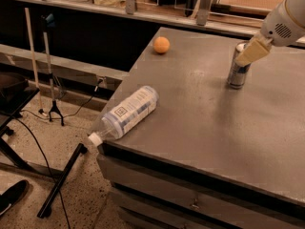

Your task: Move redbull can near orange

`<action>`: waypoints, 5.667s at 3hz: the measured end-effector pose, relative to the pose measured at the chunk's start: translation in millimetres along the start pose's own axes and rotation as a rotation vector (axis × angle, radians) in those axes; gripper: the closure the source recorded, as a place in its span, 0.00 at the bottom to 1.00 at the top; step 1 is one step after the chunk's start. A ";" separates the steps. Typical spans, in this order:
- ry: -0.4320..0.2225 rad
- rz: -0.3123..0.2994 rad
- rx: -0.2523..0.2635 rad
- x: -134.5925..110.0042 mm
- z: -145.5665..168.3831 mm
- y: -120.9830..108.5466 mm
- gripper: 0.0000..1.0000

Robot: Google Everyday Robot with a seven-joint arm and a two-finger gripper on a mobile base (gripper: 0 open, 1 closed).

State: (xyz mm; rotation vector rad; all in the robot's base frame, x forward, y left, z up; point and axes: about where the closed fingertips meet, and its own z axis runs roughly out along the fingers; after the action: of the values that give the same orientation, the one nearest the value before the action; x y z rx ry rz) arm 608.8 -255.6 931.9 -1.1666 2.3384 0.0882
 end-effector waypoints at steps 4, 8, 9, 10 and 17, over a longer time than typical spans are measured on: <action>-0.093 0.017 -0.007 -32.6 -3.6 -7.9 1.00; -0.332 -0.004 -0.062 -118.0 19.6 -12.0 1.00; -0.346 -0.024 -0.050 -135.2 34.2 -15.4 1.00; -0.351 -0.033 -0.037 -146.1 49.0 -21.1 1.00; -0.298 -0.097 -0.063 -171.7 100.4 -11.5 0.00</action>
Offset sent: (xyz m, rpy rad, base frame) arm 0.0006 0.0012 -0.0016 0.0004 0.0023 0.0021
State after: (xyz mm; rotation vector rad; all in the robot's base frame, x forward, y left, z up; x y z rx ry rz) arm 744.5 -109.8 929.3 -1.2049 2.0285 0.2828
